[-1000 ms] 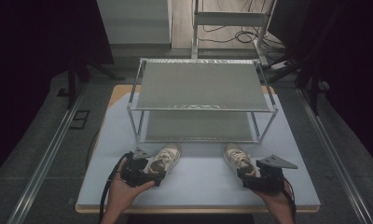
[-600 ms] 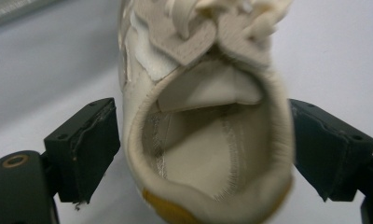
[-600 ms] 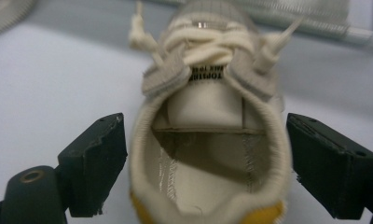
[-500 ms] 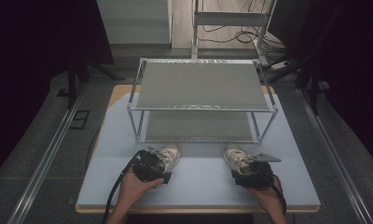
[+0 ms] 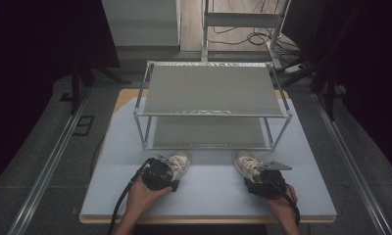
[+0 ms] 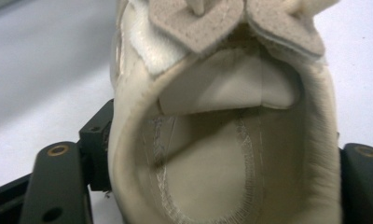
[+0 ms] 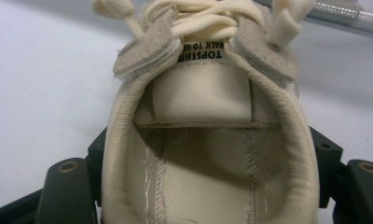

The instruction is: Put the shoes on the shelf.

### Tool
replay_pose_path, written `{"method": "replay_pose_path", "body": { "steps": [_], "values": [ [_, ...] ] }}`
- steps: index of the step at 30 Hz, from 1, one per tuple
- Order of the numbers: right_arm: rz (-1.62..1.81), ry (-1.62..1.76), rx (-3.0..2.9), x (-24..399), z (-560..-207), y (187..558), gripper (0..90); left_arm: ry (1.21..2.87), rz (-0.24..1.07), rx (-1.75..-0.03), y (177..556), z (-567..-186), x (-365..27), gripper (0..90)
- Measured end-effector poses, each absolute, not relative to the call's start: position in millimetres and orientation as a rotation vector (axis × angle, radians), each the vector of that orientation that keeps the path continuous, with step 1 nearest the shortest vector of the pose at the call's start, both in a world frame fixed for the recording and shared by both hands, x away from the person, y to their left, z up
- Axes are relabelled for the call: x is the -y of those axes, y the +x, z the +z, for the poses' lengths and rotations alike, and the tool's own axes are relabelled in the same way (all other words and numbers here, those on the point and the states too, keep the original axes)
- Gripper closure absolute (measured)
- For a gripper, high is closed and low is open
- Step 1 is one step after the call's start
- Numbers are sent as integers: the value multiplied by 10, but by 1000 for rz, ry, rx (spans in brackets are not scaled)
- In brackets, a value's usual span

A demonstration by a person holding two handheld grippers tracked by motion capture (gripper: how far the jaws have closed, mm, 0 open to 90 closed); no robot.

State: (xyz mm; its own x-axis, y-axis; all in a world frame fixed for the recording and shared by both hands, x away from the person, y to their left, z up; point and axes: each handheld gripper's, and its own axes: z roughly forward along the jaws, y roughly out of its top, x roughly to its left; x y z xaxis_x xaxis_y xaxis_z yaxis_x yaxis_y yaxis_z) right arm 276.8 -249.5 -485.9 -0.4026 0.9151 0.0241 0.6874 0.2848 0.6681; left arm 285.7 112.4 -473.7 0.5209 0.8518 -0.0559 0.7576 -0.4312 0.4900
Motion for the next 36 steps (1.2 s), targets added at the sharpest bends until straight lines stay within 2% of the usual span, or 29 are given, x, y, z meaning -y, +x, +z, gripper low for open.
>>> {"method": "replay_pose_path", "body": {
  "steps": [7, 15, 18, 23, 36],
  "values": [
    [850, 1419, -2196, 2488, -4848, 2761, 287, 2311, 272, -1306, 2865, -4739, -1142, 287],
    [839, 1444, -2221, 2486, -4839, 2791, 259, 2348, 252, -1336, 2938, -4738, -1065, 218],
    [858, 1452, -2208, 2475, -4824, 2819, 243, 2338, 267, -1349, 2956, -4743, -1054, 243],
    [851, 1445, -2216, 2484, -4812, 2841, 276, 2330, 298, -1336, 2942, -4744, -1057, 279],
    [917, 1418, -2168, 2382, -4676, 2813, 282, 2268, 336, -1270, 2919, -4610, -1049, 289]
  ]
}}
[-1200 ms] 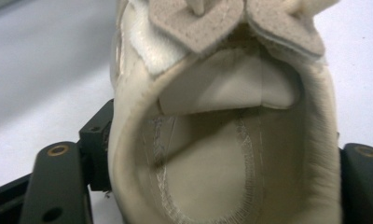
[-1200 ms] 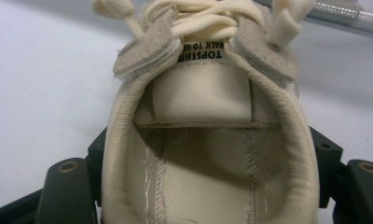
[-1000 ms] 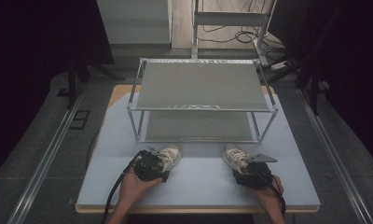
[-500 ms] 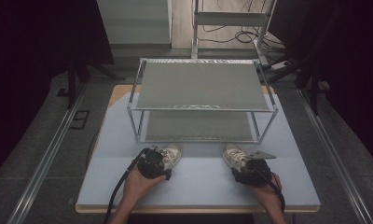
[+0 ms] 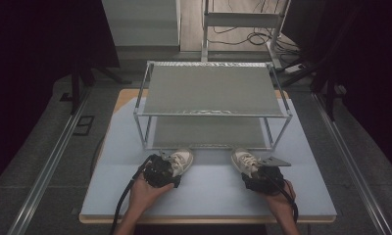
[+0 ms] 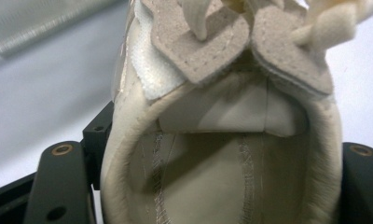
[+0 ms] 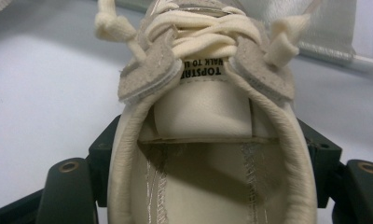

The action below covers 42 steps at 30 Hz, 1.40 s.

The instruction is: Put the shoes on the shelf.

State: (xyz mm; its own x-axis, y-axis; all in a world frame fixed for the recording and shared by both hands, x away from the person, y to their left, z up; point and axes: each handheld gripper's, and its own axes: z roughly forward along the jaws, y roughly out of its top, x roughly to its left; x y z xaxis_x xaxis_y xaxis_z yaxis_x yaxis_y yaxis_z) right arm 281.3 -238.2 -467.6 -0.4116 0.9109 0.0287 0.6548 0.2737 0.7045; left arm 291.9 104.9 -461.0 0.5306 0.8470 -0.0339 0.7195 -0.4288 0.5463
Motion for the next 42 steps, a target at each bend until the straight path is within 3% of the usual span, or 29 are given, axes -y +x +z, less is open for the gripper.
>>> {"method": "replay_pose_path", "body": {
  "steps": [19, 42],
  "values": [
    [958, 1451, -2125, 2088, -4573, 3293, 281, 2204, 331, -1277, 3370, -4430, -805, 288],
    [903, 1461, -2115, 1689, -4568, 3729, 280, 2185, 323, -1281, 3844, -4513, -627, 287]
  ]
}}
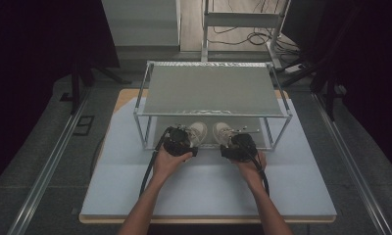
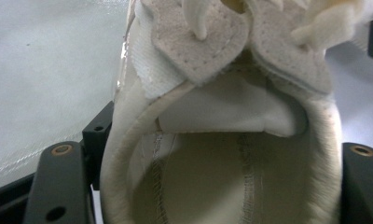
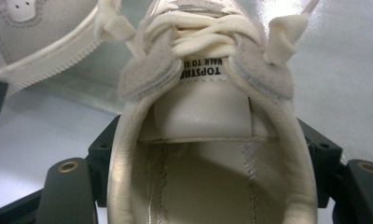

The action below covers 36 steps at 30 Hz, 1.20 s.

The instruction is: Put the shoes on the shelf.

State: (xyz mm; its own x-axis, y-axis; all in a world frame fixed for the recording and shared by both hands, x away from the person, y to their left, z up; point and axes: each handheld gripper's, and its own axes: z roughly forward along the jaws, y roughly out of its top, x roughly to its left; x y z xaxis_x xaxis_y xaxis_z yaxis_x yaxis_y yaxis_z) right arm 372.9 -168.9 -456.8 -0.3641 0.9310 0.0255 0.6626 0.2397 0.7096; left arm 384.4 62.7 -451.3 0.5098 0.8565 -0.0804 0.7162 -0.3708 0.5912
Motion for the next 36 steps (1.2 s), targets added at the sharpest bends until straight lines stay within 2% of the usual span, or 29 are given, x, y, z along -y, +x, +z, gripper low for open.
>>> {"method": "replay_pose_path", "body": {
  "steps": [3, 8, 20, 22, 26, 28, 31, 34, 35, 36],
  "values": [
    [890, 1470, -2109, 1659, -4578, 3777, 280, 2162, 305, -1333, 3872, -4557, -590, 286],
    [870, 1476, -2110, 1629, -4592, 3829, 280, 2215, 316, -1298, 3923, -4587, -602, 286],
    [865, 1475, -2114, 1550, -4643, 3925, 278, 2183, 301, -1349, 4047, -4599, -494, 285],
    [868, 1488, -2109, 1529, -4656, 3940, 278, 2046, 228, -1451, 4026, -4640, -377, 284],
    [856, 1509, -2100, 1510, -4690, 3975, 276, 2020, 200, -1492, 4039, -4675, -334, 283],
    [855, 1518, -2092, 1507, -4703, 3986, 276, 2021, 195, -1492, 4055, -4691, -322, 283],
    [855, 1532, -2078, 1496, -4713, 4006, 276, 2203, 321, -1357, 4143, -4679, -432, 282],
    [837, 1536, -2072, 1466, -4712, 4024, 275, 2265, 359, -1258, 4195, -4670, -462, 280],
    [833, 1532, -2075, 1461, -4712, 4028, 274, 2192, 315, -1347, 4159, -4690, -415, 279],
    [826, 1534, -2072, 1451, -4713, 4033, 274, 2204, 323, -1342, 4168, -4691, -424, 278]
  ]
}}
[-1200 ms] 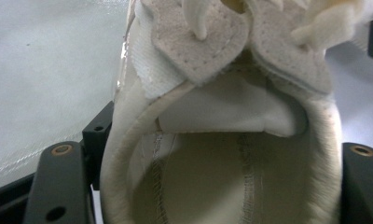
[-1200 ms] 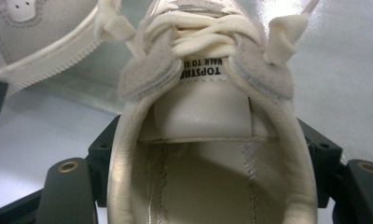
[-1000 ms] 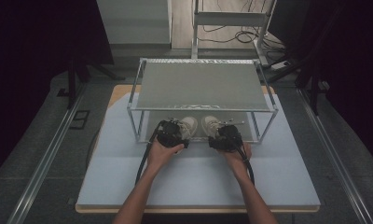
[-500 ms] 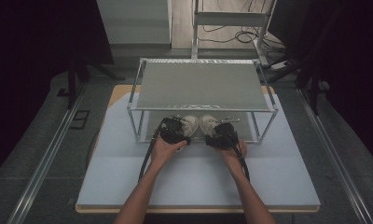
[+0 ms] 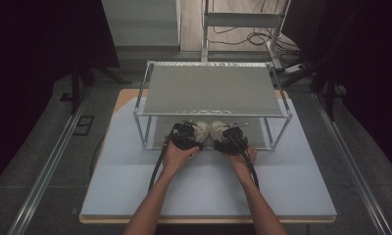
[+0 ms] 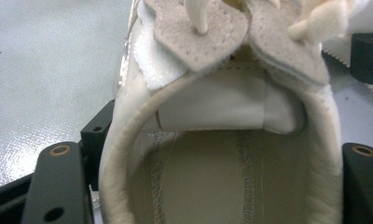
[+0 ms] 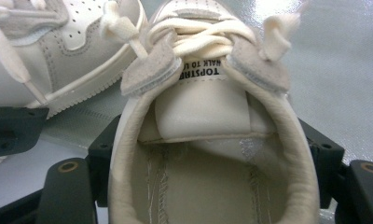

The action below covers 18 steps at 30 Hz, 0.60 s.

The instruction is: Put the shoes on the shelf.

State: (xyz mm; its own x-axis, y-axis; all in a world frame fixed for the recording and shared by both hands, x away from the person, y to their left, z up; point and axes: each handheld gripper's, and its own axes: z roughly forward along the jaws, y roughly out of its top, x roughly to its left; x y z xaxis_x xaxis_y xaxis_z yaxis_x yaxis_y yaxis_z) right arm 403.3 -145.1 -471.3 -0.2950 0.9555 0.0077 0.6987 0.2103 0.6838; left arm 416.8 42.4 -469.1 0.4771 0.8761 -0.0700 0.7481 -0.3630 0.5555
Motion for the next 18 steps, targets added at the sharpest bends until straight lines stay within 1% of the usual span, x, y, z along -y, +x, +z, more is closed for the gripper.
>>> {"method": "replay_pose_path", "body": {
  "steps": [1, 3, 6, 7, 8, 9, 10, 11, 12, 14, 15, 16, 18],
  "values": [
    [822, 1533, -2071, 1443, -4718, 4037, 273, 2224, 339, -1331, 4177, -4690, -434, 276],
    [816, 1527, -2079, 1442, -4732, 4042, 270, 2203, 335, -1372, 4162, -4702, -417, 272],
    [822, 1529, -2078, 1445, -4743, 4037, 261, 2207, 333, -1363, 4163, -4703, -419, 265],
    [827, 1527, -2084, 1443, -4743, 4034, 249, 2273, 364, -1274, 4199, -4688, -460, 256],
    [833, 1531, -2086, 1442, -4741, 4030, 232, 2086, 284, -1513, 4080, -4706, -330, 244],
    [842, 1530, -2087, 1447, -4737, 4025, 211, 2142, 307, -1440, 4105, -4695, -373, 232],
    [848, 1530, -2086, 1447, -4730, 4018, 204, 2094, 286, -1475, 4074, -4693, -355, 221],
    [852, 1525, -2088, 1445, -4718, 4006, 193, 2052, 280, -1458, 4061, -4695, -356, 214],
    [856, 1512, -2094, 1448, -4703, 3990, 184, 2062, 283, -1428, 4048, -4684, -386, 210],
    [872, 1499, -2091, 1469, -4673, 3956, 183, 2089, 290, -1377, 4019, -4663, -443, 204],
    [877, 1487, -2094, 1485, -4663, 3944, 183, 2138, 300, -1336, 3998, -4641, -493, 200],
    [891, 1486, -2090, 1498, -4646, 3922, 183, 2151, 305, -1314, 3966, -4627, -525, 195],
    [904, 1474, -2080, 1535, -4606, 3866, 184, 2123, 318, -1303, 3894, -4608, -569, 190]
  ]
}}
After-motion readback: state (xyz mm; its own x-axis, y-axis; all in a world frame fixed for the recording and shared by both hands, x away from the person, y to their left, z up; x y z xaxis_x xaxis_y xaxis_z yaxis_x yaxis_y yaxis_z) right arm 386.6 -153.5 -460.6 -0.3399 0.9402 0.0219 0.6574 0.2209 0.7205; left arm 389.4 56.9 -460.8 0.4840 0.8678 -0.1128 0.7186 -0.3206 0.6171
